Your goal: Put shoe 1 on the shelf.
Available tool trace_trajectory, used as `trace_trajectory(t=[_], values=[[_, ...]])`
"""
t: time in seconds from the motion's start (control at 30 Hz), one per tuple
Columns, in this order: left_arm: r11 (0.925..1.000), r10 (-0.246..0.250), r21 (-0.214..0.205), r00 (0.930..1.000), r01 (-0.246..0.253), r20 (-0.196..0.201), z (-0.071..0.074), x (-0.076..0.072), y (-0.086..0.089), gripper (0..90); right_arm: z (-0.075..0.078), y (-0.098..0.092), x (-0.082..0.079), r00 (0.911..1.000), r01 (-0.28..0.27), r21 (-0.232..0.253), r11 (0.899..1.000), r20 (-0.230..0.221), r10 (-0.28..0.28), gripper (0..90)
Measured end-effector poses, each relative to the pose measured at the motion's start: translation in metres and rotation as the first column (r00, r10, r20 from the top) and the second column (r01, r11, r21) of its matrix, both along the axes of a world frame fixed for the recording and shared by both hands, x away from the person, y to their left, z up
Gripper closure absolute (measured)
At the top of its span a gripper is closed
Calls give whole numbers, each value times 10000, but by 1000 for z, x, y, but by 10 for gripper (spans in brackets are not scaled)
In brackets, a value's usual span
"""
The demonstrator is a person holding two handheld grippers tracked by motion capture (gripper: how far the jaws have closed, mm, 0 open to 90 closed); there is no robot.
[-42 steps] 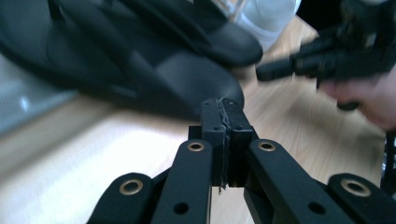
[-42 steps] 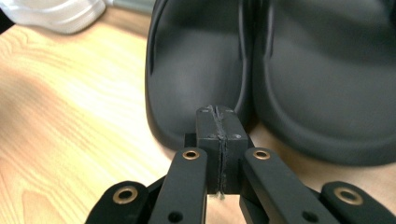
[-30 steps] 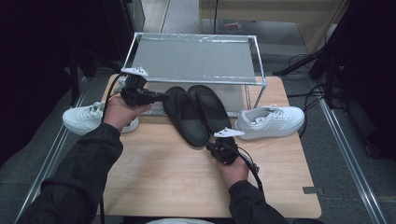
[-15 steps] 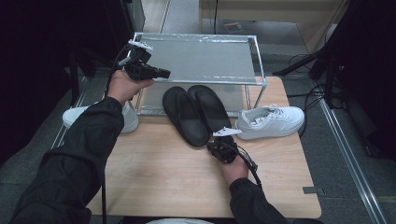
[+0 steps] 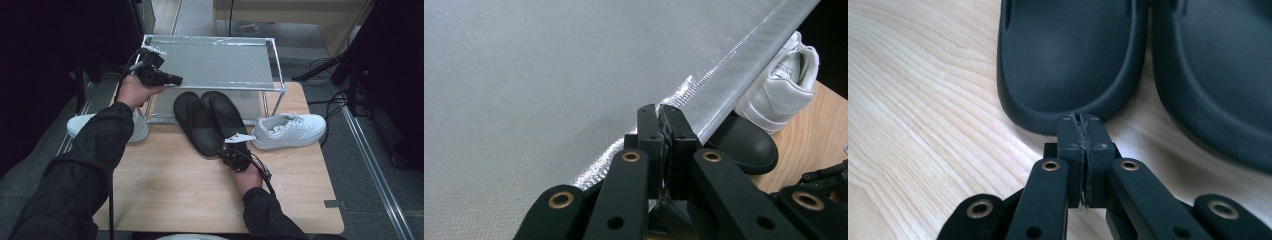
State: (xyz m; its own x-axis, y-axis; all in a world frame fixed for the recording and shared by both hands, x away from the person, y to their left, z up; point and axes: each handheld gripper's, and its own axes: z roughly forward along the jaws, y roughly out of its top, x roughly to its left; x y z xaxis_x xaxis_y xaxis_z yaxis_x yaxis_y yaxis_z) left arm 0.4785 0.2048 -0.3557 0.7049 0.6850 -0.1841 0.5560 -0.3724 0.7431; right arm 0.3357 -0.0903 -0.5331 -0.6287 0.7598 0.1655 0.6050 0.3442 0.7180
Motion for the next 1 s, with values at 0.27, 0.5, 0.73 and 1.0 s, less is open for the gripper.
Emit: trace_trajectory(t=[0.27, 0.5, 0.73, 1.0], values=[[10000, -5, 74, 10000, 5, -28, 0, 1, -1, 884, 0, 9, 5, 10000, 0, 42, 10000, -35, 0, 897], [9999, 1, 129, 10000, -1, -23, 0, 1, -1, 884, -2, 23, 9, 10000, -30, 294, 9996, -73, 32, 893], [9999, -81, -96, 9999, 80, -61, -2, 3, 1, 885, -2, 40, 20, 9999, 23, 594, 9982, -115, -16, 893], [9998, -162, -90, 9998, 160, -118, -2, 5, 2, 885, 2, 63, 34, 9998, -33, 878, 9961, -174, 48, 898]])
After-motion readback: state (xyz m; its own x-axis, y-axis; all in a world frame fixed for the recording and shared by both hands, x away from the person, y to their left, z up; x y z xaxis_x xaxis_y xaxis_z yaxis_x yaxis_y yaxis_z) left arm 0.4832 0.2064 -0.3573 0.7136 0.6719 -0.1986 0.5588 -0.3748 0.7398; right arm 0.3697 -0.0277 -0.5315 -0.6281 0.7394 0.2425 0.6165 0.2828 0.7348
